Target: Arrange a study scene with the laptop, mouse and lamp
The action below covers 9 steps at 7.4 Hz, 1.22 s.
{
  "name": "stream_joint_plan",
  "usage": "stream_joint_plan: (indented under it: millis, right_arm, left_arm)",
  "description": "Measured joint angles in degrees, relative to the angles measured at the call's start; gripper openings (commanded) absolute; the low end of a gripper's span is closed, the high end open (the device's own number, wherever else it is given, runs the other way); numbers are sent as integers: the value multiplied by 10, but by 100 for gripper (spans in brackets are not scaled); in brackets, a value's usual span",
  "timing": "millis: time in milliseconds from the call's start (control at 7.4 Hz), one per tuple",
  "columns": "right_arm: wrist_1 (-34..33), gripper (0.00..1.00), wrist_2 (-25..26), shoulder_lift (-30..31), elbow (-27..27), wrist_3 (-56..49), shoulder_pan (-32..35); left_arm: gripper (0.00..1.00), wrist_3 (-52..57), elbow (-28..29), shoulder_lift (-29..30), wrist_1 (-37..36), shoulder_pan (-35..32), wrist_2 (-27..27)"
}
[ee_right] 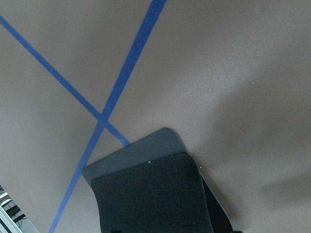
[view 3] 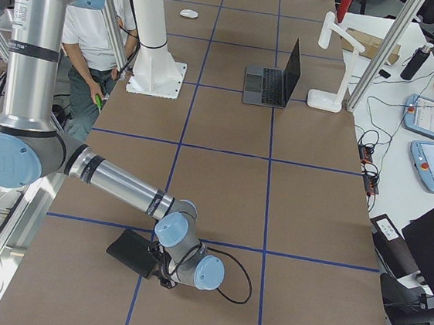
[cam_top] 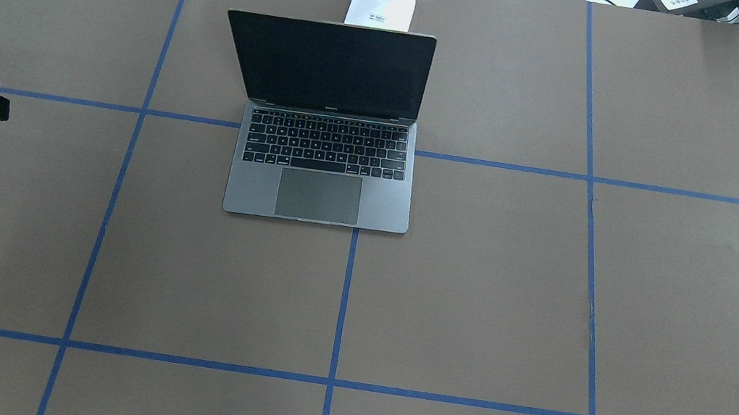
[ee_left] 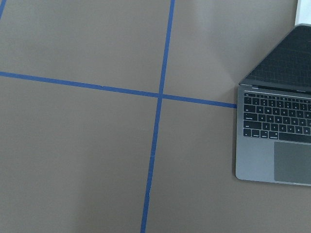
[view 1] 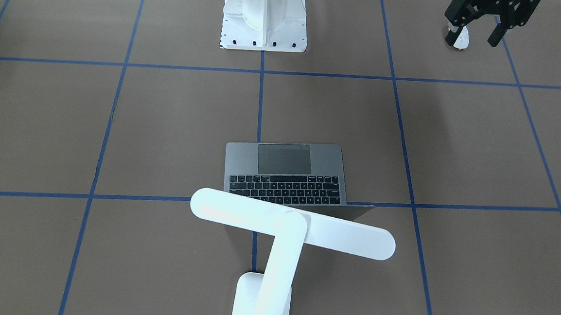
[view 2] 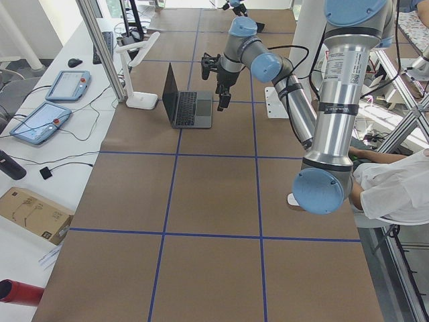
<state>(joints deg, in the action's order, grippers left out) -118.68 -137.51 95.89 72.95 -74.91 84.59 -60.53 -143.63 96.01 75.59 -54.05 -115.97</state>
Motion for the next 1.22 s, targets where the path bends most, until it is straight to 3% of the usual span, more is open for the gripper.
stream_joint_plan:
  millis: [1216]
  right_arm:
    - [25, 72, -3, 1, -9, -30, -21]
  left_arm:
    - [100, -1, -9, 1, 0, 0, 0]
